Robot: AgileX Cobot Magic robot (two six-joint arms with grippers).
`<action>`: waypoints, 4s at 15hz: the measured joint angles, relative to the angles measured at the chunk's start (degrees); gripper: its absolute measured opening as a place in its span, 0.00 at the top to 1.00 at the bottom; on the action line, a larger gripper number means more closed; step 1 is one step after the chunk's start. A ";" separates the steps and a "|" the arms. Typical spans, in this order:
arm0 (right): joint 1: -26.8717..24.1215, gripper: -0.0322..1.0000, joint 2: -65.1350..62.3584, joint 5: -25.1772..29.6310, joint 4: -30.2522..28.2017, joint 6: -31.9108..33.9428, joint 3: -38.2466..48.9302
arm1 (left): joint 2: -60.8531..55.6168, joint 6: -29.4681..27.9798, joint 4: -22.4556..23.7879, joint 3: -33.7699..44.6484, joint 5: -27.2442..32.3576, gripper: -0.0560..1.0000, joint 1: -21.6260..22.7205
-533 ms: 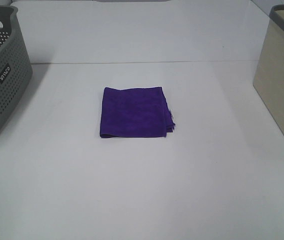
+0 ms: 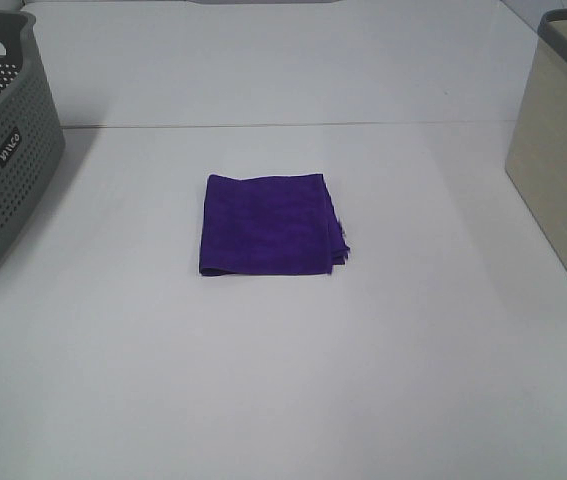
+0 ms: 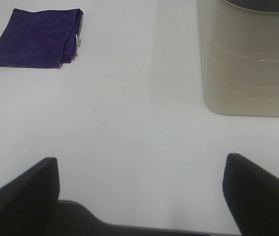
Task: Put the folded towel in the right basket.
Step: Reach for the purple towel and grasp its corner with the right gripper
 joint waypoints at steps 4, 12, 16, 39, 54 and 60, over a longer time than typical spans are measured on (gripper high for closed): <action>0.00 0.13 0.00 0.00 0.00 0.00 0.00 | 0.00 0.00 0.00 0.00 0.00 0.01 0.00; 0.00 0.10 0.00 0.00 -0.46 0.00 0.00 | 0.00 0.00 0.00 0.00 0.00 0.01 0.00; 0.00 0.02 0.00 0.00 -1.32 0.63 0.00 | 0.00 0.00 0.00 0.00 0.00 0.01 0.00; 0.00 0.02 0.00 0.00 -1.95 0.69 0.00 | 0.00 0.00 0.00 0.00 0.00 0.01 0.00; 0.00 0.02 54.49 4.87 3.27 2.41 -33.40 | 0.00 0.00 0.00 0.00 0.00 0.01 0.00; 0.92 0.02 79.81 2.29 17.30 -0.17 -43.95 | 0.00 0.00 0.00 0.00 0.00 0.01 0.00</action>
